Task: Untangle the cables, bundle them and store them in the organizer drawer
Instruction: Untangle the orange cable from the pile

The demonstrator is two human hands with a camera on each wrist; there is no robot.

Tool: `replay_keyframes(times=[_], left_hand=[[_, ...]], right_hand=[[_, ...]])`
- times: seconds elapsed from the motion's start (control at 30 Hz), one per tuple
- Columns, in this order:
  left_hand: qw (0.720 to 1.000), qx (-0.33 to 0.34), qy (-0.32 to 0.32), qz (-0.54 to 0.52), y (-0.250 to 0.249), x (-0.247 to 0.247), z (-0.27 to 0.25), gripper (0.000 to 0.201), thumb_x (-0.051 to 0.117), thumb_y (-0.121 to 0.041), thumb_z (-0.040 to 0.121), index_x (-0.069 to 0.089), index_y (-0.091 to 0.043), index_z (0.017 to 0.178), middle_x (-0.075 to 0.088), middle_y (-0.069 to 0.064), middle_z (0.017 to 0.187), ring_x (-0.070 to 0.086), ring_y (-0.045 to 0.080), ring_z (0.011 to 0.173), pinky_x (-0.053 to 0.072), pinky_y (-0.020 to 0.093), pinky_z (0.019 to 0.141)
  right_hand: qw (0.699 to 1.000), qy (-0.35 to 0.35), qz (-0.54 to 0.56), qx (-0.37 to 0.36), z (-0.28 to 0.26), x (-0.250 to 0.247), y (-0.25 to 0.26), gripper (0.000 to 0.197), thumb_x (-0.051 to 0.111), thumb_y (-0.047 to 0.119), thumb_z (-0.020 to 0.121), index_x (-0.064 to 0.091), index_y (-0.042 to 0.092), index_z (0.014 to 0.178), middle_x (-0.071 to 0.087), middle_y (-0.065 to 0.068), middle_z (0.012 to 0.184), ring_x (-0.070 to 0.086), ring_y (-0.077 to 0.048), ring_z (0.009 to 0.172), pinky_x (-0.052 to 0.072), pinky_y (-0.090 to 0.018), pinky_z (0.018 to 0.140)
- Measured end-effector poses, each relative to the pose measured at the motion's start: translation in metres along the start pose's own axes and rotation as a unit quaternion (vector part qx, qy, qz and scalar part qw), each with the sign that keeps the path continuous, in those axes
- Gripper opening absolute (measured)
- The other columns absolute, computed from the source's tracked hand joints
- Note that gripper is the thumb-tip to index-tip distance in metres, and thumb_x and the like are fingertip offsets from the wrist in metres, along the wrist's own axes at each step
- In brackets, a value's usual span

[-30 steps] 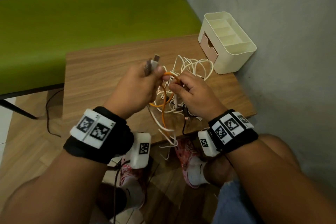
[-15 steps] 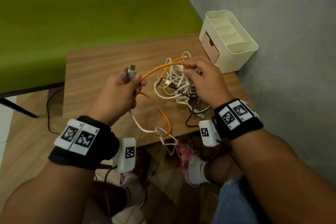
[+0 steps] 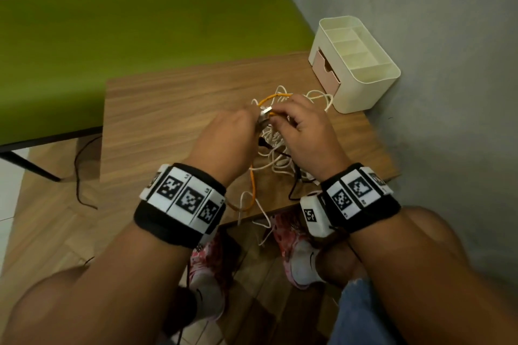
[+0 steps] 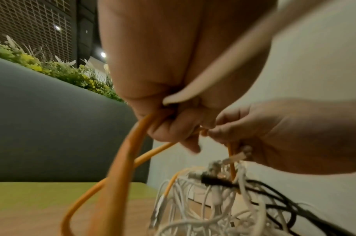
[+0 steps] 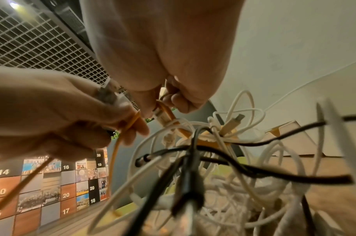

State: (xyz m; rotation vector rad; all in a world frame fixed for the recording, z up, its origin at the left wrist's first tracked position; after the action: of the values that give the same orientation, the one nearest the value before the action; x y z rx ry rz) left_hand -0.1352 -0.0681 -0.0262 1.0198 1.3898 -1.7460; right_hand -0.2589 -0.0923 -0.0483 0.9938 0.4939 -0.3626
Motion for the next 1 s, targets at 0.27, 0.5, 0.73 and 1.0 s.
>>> replay_keyframes(times=[0.27,0.5,0.73,1.0], left_hand=[[0.977,-0.020,-0.012,-0.212,0.007,0.001,-0.001,0.025,0.053,-0.012,0.096,0.060,-0.024,0.076,0.052,-0.012,0.056,0.046,0.000,0.050,0.032,0.018,0.048],[0.921,-0.017,-0.085,-0.379,0.014,-0.057,-0.008,0.027,0.048,-0.033,0.096,0.062,-0.027,0.073,0.049,-0.014,0.057,0.039,0.007,0.050,0.032,0.027,0.049],[0.970,-0.228,0.067,0.044,0.081,-0.029,-0.024,0.018,0.051,-0.016,0.098,0.064,-0.015,0.086,0.057,0.003,0.071,0.052,0.019,0.062,0.040,0.032,0.057],[0.990,-0.027,-0.119,-0.070,0.018,-0.042,-0.022,0.035,0.051,-0.018,0.100,0.057,-0.015,0.134,0.054,0.009,0.142,0.054,0.029,0.125,0.039,0.029,0.095]], right_hand=[[0.989,0.096,0.053,0.101,-0.015,0.014,-0.018,0.009,0.062,0.018,0.095,0.069,0.016,0.102,0.062,0.003,0.096,0.058,-0.009,0.088,0.045,-0.020,0.076],[0.978,0.120,-0.064,0.158,-0.013,0.009,-0.058,0.017,0.059,0.018,0.097,0.067,0.007,0.108,0.058,-0.002,0.104,0.057,-0.021,0.100,0.046,-0.034,0.088],[0.997,-0.018,0.022,0.065,-0.004,-0.020,-0.026,0.021,0.062,0.014,0.096,0.071,0.010,0.114,0.057,0.010,0.096,0.053,0.010,0.091,0.037,-0.004,0.079],[0.995,0.018,0.053,0.086,-0.006,0.003,-0.025,0.026,0.066,0.017,0.093,0.071,0.015,0.119,0.052,-0.005,0.090,0.052,-0.006,0.081,0.042,-0.014,0.071]])
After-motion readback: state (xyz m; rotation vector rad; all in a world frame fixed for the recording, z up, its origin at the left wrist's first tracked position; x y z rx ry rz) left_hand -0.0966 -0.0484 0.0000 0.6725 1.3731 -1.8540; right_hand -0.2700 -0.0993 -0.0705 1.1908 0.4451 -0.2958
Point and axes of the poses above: each hand's wrist, its own z-axis towards the middle knuckle, its own x-axis out of the palm, y = z × x, the point moved 8 cm from there along z, towards the middle knuckle
